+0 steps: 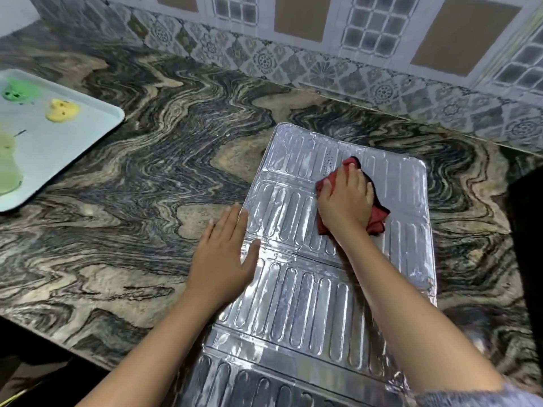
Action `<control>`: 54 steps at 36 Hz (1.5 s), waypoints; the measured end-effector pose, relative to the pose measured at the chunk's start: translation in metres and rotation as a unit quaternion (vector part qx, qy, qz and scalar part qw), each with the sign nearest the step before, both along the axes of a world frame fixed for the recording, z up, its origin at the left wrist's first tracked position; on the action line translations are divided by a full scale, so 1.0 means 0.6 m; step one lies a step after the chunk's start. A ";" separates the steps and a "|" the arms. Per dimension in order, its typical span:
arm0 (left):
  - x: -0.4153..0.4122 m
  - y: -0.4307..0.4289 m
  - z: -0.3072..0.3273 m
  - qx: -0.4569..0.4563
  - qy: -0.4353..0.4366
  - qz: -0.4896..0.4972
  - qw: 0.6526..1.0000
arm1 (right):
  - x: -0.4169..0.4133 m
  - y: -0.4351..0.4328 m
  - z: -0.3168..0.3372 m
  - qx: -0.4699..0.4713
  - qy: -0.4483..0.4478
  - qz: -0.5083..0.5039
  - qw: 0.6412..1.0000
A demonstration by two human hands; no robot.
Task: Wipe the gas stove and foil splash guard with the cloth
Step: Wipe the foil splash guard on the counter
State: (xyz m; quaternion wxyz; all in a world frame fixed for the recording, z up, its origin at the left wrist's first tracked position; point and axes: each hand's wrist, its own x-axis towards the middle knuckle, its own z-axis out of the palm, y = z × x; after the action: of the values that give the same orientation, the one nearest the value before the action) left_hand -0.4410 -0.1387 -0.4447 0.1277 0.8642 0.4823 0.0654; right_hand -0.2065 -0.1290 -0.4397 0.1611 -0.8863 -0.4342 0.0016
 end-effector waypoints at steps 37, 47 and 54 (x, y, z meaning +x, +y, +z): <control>0.003 -0.002 0.013 -0.022 0.007 0.022 0.999 | -0.024 0.199 0.004 -0.020 0.003 0.206 0.978; 0.002 -0.003 0.007 -0.025 0.013 0.023 0.999 | 0.070 0.120 0.004 -0.018 -0.010 0.137 0.990; 0.004 -0.003 0.003 -0.018 0.003 0.024 1.000 | 0.131 0.058 0.005 -0.026 -0.005 0.074 0.997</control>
State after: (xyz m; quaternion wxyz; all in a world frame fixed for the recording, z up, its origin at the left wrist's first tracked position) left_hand -0.4389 -0.1406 -0.4429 0.1402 0.8500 0.5045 0.0574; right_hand -0.1276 -0.0943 -0.4368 0.1352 -0.8554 -0.4996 0.0200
